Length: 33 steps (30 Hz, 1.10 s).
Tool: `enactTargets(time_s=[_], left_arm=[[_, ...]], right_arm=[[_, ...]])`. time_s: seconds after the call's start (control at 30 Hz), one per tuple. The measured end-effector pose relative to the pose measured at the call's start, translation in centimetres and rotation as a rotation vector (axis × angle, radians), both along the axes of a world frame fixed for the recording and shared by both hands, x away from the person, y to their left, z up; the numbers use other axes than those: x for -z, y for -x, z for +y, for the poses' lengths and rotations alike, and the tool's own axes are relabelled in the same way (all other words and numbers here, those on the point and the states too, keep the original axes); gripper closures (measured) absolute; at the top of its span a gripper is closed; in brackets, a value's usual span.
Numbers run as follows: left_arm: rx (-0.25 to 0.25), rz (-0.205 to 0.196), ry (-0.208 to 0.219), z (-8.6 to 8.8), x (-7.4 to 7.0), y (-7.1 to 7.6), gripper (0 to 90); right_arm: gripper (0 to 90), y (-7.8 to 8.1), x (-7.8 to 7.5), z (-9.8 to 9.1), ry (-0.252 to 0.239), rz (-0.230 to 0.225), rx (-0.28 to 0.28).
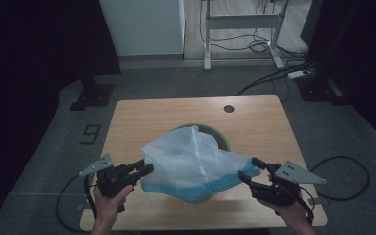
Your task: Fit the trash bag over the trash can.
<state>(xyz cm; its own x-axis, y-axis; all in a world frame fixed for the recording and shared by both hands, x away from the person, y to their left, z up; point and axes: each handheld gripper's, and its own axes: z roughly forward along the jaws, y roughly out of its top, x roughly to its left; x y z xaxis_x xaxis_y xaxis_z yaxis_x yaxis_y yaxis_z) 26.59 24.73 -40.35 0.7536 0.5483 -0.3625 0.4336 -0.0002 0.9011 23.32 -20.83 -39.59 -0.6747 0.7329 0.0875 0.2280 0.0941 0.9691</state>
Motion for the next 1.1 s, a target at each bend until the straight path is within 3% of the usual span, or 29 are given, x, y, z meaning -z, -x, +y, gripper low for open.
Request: enactTargets(time_s=[0.1,0.2,0.37,0.47,0.6,0.7,0.8,0.97,1.1], left_arm=[[0.026,0.005,-0.003,-0.3,0.0,-0.3,70.9],[0.048,0.005,-0.004,-0.5,0.0,-0.5,78.0],[0.061,-0.004,-0.001,-0.6,-0.2,-0.7,87.3],[0.066,-0.008,0.007,-0.4,-0.5,-0.8,89.4],[0.058,-0.011,0.012,-0.1,-1.2,-1.3,89.7],[0.052,0.0,0.047,0.2,-1.7,-2.0,89.7],[0.043,0.018,0.055,0.3,-2.0,-2.9,89.7],[0.027,0.038,0.055,0.3,-2.2,-4.6,89.8],[0.022,0.033,0.048,0.1,-2.2,-5.5,90.0]], right_arm=[[34.6,-0.8,-0.2,1.3,0.011,-0.002,-0.029],[42.9,-1.3,-0.2,2.3,0.032,0.003,-0.056],[77.0,-1.8,0.1,3.4,0.067,-0.001,-0.1],[88.5,-2.1,-0.4,3.3,0.057,-0.008,-0.106],[88.9,-2.7,-1.6,3.0,0.025,-0.022,-0.117],[88.9,-3.6,-2.6,2.9,0.0,-0.022,-0.099],[88.9,-4.9,-3.3,2.7,-0.024,-0.013,-0.073],[88.9,-7.6,-3.4,2.5,-0.072,0.032,-0.031],[88.9,-9.4,-2.9,2.6,-0.076,0.055,-0.006]])
